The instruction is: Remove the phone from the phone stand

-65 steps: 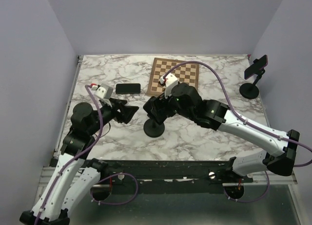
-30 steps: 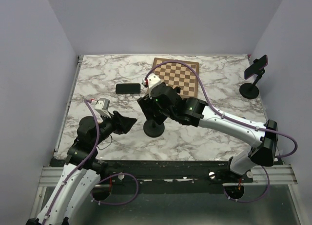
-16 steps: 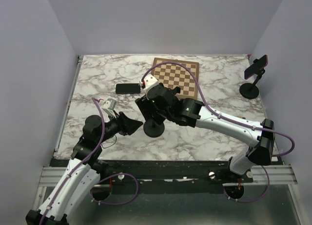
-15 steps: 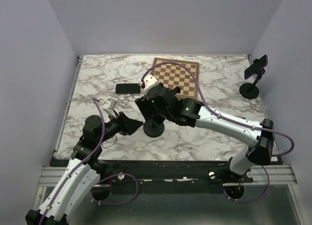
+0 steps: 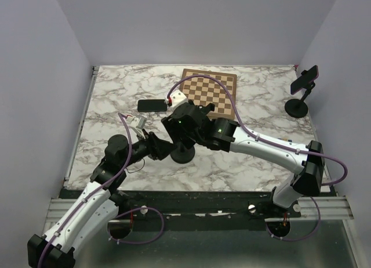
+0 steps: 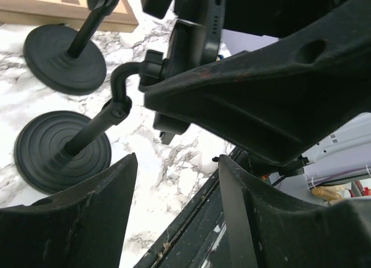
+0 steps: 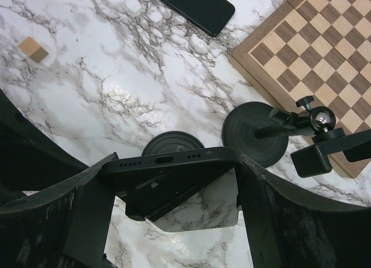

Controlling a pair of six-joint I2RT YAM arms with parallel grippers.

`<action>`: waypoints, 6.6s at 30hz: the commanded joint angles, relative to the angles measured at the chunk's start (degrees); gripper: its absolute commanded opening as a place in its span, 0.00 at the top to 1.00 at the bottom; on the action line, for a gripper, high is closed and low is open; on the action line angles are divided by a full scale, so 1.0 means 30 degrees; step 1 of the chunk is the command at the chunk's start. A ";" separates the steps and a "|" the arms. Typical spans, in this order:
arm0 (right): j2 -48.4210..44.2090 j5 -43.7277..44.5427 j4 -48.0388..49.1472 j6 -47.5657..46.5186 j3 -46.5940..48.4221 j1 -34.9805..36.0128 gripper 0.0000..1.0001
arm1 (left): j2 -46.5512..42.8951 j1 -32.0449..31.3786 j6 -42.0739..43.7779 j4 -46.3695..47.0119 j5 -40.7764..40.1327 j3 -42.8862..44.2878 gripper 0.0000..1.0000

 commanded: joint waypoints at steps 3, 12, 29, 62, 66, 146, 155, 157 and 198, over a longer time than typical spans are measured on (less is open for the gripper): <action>-0.0316 -0.0434 0.0135 0.0871 -0.0253 0.0199 0.75 | 0.0418 -0.0826 0.0751 0.2266 -0.0805 -0.0248 0.29; -0.0577 -0.0225 -0.0063 0.1954 0.0005 0.0157 0.99 | 0.1461 -0.1089 0.2278 0.3412 -0.1638 -0.0406 0.32; -0.0844 -0.1446 0.0225 0.2302 -0.0209 -0.0208 0.99 | 0.3551 -0.1120 0.2795 0.7329 -0.1072 -0.0482 0.52; -0.4426 -0.5040 0.6353 -0.2710 -0.6861 -0.3817 0.99 | 0.1646 -0.1091 0.1644 0.6219 -0.2933 -0.3066 1.00; -0.3933 -0.6171 0.5974 -0.3384 -0.6462 -0.4148 0.99 | 0.1972 -0.1089 0.1595 0.6316 -0.2530 -0.3075 1.00; -0.4540 -0.7853 0.2072 0.3996 -0.0508 -0.4144 0.99 | 0.3732 -0.3382 0.4897 -0.1956 -0.2436 0.7412 0.50; -0.4697 -0.8009 0.2169 0.4302 -0.0577 -0.4144 0.99 | 0.4606 -0.4237 0.5114 -0.1836 -0.2747 0.7984 0.56; -0.4803 -0.7641 0.2163 0.4687 -0.0590 -0.4127 0.99 | 0.4512 -0.4322 0.5146 -0.1826 -0.2760 0.7936 0.55; -0.7968 -0.6958 0.4110 0.6324 -0.2068 -0.4144 0.00 | 0.3600 -0.4300 0.3587 -0.2244 -0.3979 0.8607 1.00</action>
